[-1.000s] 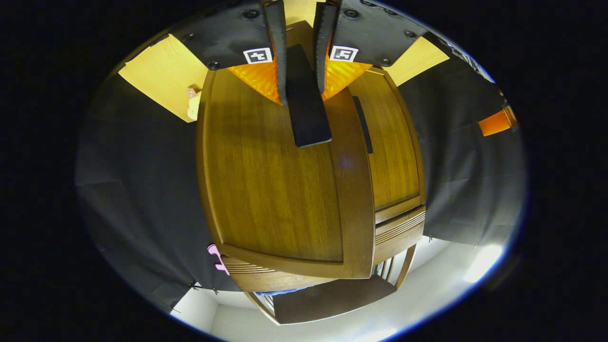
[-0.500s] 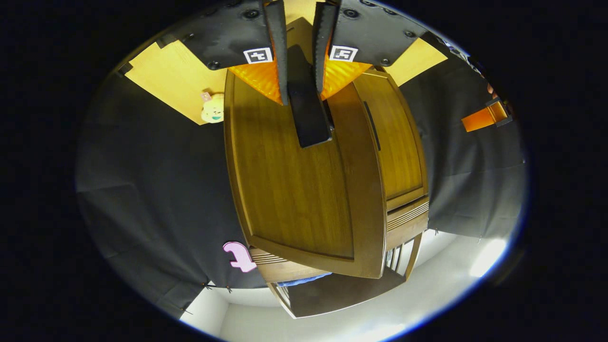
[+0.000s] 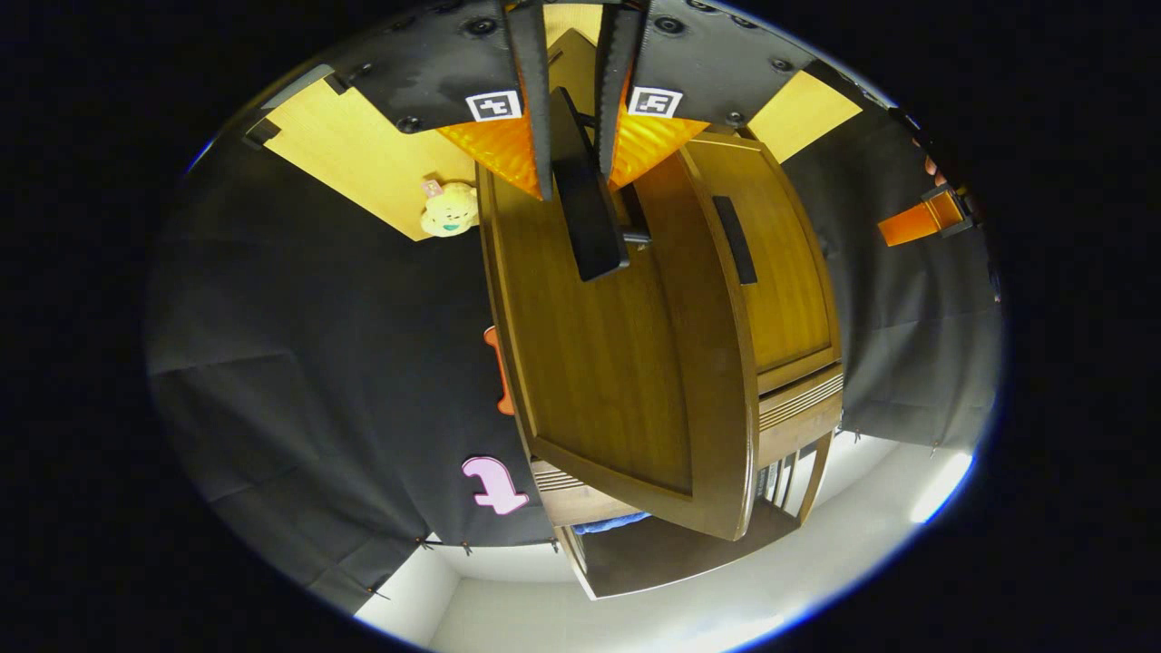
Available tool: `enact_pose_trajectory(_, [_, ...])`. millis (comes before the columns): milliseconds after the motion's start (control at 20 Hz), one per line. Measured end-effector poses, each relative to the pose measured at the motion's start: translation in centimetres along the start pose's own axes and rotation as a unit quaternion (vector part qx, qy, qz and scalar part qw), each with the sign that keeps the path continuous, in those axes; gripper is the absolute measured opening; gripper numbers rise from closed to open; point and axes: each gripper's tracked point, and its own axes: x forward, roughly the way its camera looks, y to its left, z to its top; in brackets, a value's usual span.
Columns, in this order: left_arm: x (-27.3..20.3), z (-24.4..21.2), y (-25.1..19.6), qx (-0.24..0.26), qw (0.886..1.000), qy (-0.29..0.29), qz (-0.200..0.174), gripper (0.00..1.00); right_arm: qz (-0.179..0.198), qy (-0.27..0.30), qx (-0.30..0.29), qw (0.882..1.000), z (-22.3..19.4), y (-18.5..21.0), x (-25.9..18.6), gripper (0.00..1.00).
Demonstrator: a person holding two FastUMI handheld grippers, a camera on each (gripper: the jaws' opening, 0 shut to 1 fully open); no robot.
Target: Open the right door of the double-door shoe cabinet with the right hand, and open the left door with the left hand.
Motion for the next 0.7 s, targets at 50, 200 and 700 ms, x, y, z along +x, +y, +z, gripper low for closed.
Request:
enact_pose_trajectory(50, [0.0,-0.1,-0.1,0.001,1.0,0.001,-0.002,0.92,-0.005,-0.001,0.001,1.0,0.2,-0.5,-0.2,0.29])
enact_pose_trajectory(200, [0.1,-0.4,-0.2,0.003,1.0,0.003,-0.002,0.92,-0.022,-0.006,0.002,1.0,0.6,-2.0,-0.7,0.29])
enact_pose_trajectory(700, [0.0,-0.6,-0.6,0.009,1.0,-0.002,-0.005,0.91,-0.057,0.006,-0.069,0.996,2.5,-8.9,-1.4,0.17])
